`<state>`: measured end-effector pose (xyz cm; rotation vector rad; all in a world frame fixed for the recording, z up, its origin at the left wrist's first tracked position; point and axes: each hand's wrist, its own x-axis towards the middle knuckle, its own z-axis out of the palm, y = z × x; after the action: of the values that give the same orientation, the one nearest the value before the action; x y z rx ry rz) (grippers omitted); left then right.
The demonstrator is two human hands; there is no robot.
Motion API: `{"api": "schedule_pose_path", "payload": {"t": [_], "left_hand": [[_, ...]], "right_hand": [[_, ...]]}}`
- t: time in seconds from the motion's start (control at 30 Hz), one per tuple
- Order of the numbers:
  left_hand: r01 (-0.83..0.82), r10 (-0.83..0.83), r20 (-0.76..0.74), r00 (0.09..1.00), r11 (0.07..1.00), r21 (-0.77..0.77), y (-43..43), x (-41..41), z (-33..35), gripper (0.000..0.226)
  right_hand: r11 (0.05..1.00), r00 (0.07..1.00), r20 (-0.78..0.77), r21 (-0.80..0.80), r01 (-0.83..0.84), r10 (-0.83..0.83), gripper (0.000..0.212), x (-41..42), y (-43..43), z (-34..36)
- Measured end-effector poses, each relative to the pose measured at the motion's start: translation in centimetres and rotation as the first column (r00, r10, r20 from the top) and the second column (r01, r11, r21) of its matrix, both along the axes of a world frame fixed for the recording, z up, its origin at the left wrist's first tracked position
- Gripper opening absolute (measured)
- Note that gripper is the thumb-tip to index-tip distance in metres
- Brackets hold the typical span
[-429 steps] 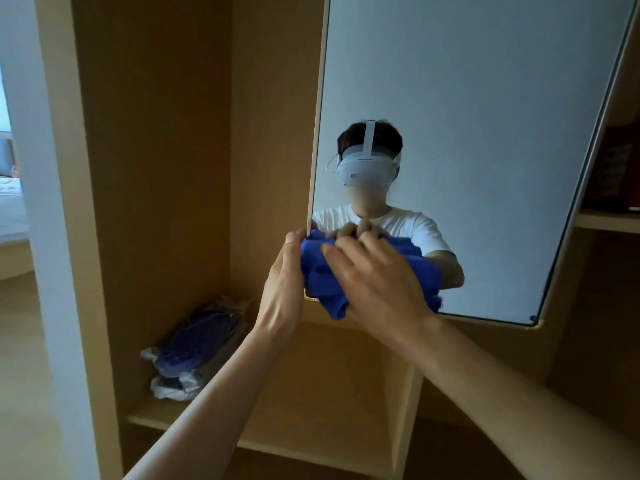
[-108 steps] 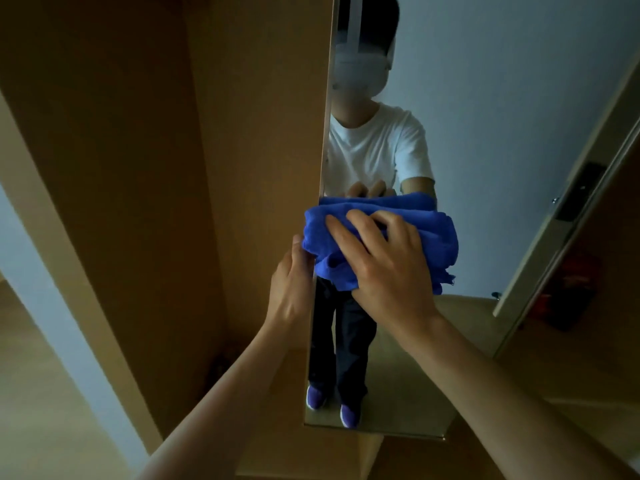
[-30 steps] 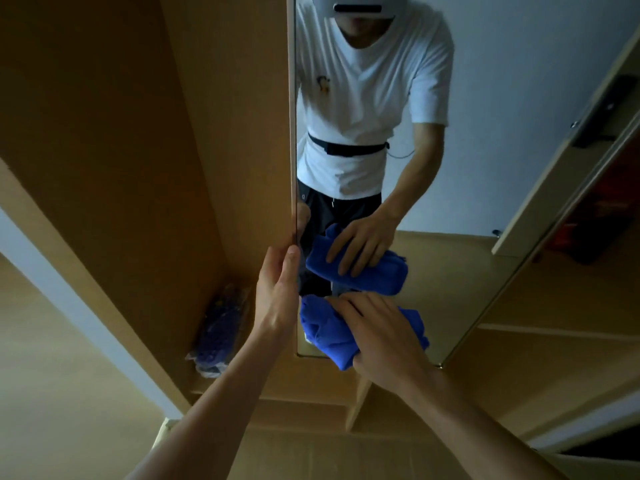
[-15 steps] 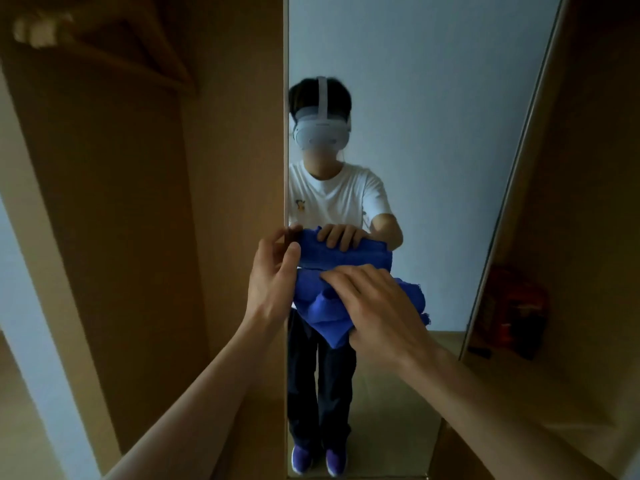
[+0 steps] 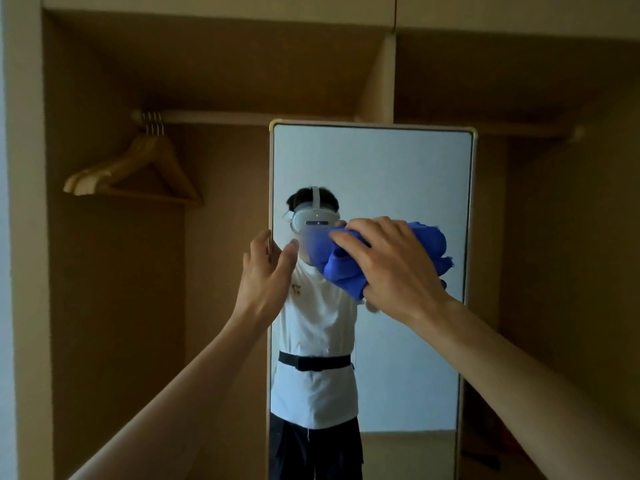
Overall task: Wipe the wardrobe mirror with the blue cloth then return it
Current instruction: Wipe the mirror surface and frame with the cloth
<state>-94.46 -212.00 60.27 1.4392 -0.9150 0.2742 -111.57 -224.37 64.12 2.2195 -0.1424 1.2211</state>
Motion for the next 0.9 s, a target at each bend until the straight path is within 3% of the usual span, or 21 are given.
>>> {"api": "schedule_pose_path", "payload": {"t": [0.37,0.6,0.9], "left_hand": [[-0.112,0.114,0.059,0.992,0.993,-0.035,-2.3,0.0,8.6,0.056],[-0.199,0.205,0.119,0.972,0.978,-0.065,-3.6,1.3,11.3,0.08],[-0.231,0.245,0.131,0.96,0.966,-0.114,-4.9,2.1,10.2,0.083]], "right_hand": [[0.988,0.993,0.113,-0.144,0.05,-0.034,0.055,1.4,-2.2,8.3],[0.974,0.98,0.181,-0.193,0.12,-0.085,0.055,2.6,-3.5,12.2],[0.984,0.967,0.24,-0.134,0.119,-0.084,0.053,4.0,-4.3,14.5]]}}
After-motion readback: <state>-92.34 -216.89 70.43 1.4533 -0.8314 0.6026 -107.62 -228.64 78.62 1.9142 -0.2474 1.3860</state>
